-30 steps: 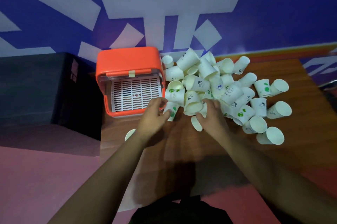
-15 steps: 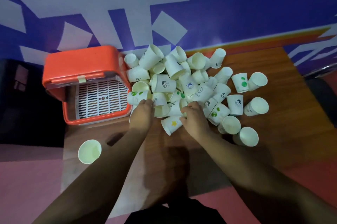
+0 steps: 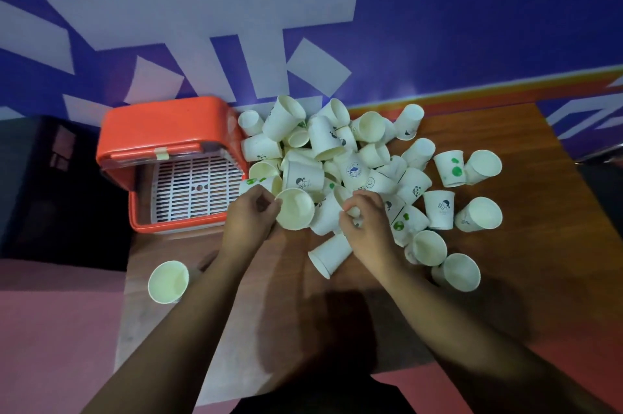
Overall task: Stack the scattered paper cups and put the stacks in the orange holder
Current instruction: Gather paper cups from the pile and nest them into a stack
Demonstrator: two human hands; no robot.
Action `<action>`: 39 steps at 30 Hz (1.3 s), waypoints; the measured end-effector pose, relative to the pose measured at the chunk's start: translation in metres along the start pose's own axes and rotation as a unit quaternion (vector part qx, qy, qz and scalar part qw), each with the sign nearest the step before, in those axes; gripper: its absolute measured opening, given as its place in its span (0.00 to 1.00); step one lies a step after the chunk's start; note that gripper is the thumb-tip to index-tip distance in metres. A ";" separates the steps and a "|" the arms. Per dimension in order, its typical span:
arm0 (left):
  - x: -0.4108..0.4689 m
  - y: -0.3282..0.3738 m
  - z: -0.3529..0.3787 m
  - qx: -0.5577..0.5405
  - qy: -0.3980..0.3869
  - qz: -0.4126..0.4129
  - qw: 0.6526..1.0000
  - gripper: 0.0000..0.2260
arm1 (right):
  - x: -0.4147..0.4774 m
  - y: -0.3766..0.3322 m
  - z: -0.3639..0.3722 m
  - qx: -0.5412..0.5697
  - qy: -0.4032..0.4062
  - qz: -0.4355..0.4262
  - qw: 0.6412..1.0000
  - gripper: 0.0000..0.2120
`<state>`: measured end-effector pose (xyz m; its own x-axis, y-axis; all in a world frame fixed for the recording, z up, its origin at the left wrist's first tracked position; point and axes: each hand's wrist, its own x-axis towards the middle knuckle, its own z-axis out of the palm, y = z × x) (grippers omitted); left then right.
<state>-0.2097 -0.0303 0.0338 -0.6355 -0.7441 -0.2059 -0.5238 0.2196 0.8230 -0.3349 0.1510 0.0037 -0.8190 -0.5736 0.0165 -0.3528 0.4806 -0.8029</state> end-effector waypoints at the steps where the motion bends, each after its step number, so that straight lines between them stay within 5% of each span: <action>1: -0.004 0.001 -0.002 -0.037 -0.015 -0.014 0.999 0.08 | -0.003 -0.004 0.003 0.013 -0.002 -0.003 1.000 0.04; 12: -0.035 -0.029 -0.034 -0.207 -0.209 0.031 0.955 0.24 | -0.016 -0.042 0.023 0.096 -0.012 0.099 0.990 0.02; 16: -0.039 -0.042 -0.053 -0.132 -0.156 0.079 0.976 0.34 | -0.024 -0.056 0.035 0.142 -0.062 0.131 0.979 0.04; 22: -0.056 -0.055 -0.099 -0.143 -0.074 0.079 0.984 0.26 | -0.032 -0.085 0.056 0.216 -0.128 0.144 0.957 0.07; 26: -0.066 -0.096 -0.146 -0.141 0.009 0.037 0.989 0.32 | -0.036 -0.104 0.080 0.221 -0.144 0.134 0.955 0.06; 39: -0.085 -0.186 -0.162 -0.047 0.001 0.049 0.998 0.28 | -0.058 -0.149 0.129 0.164 -0.142 0.092 0.972 0.05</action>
<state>0.0335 -0.1104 -0.0163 -0.6802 -0.7230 -0.1205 -0.4030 0.2315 0.8854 -0.1763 0.0271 0.0449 -0.6801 -0.6805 -0.2726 -0.0113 0.3816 -0.9243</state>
